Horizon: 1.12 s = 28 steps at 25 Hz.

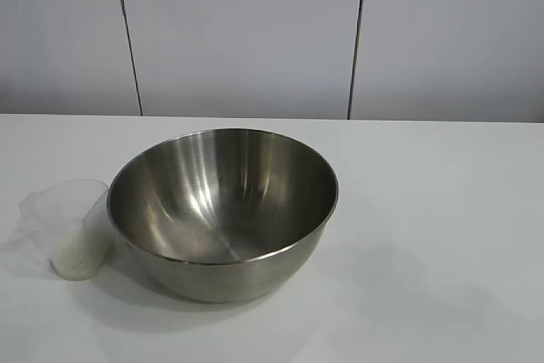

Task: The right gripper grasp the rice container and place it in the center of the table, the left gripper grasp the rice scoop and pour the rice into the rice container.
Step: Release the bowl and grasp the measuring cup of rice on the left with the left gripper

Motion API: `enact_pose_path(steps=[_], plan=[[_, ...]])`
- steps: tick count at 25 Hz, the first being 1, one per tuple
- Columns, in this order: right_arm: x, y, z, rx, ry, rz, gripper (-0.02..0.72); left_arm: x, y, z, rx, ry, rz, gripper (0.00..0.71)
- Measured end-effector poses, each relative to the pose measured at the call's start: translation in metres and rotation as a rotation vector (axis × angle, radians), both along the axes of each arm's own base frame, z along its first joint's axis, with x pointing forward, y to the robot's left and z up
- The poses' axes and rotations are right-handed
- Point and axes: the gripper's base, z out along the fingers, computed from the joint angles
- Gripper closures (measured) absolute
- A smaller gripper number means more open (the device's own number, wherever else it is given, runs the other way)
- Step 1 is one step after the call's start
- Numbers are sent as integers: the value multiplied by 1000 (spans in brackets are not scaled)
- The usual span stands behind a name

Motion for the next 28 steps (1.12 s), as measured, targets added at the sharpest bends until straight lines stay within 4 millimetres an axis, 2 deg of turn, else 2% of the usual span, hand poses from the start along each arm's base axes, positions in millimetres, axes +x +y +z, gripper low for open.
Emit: enact_pose_path(steps=[2,8,10,20,28], plan=[[0,0,0,0,0,0,241,3,4,-9,-2,24,20,177],[0,0,0,0,0,0,241,15,24,-64,-102,195,131,177],[0,0,0,0,0,0,241,17,24,-71,-115,218,139,177],[0,0,0,0,0,0,241,17,35,-60,-59,192,162,177],[0,0,0,0,0,0,241,5,41,-43,-31,227,257,177]])
